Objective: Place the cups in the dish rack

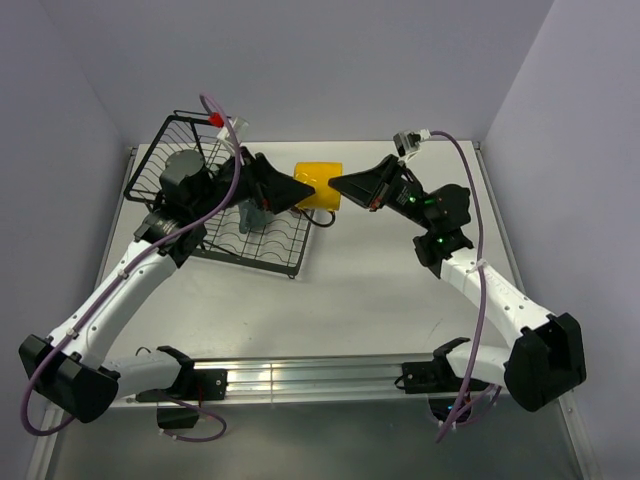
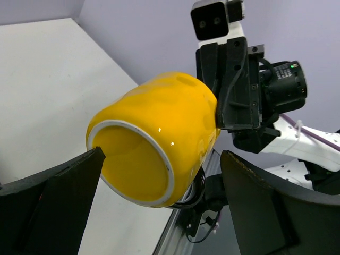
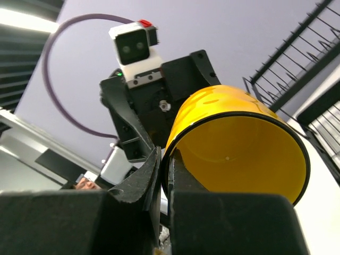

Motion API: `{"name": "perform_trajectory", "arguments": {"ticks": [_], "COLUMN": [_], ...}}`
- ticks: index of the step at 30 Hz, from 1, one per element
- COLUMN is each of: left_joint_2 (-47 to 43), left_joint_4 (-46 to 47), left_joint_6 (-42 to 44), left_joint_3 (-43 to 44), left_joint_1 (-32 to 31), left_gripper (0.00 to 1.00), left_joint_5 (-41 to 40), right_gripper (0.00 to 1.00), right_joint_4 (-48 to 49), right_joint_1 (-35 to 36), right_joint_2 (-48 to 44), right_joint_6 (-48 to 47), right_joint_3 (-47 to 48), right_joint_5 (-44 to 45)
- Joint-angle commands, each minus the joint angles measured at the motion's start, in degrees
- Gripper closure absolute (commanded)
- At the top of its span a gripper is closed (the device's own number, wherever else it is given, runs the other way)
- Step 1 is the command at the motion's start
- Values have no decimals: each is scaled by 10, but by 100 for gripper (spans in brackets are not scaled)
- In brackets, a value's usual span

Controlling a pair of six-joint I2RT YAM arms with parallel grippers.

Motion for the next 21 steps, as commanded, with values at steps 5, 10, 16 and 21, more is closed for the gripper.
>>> {"name": "perform_trajectory", "arguments": {"ticks": [5,10,16,21], "left_joint_2": [5,-2,-6,-9], "left_joint_4": [46,17,-3,-22], "left_joint_6": [-26,-4,4,12], "left_joint_3": [-9,-4,6,15], "left_joint_1": [-7,-6,0,7], "left_gripper": [1,1,1,1], "left_joint_5": [64,35,34,29], "right_gripper": [100,100,100,100], "right_joint_4": [295,369,410,425], "right_joint_1": [7,7,7,7], "right_joint_2": [21,36,39,32], "right_joint_6": [130,183,206,214], "right_joint_3": [2,-10,-16,-17], "right_joint_5": [-30,-35,-36,-39]}}
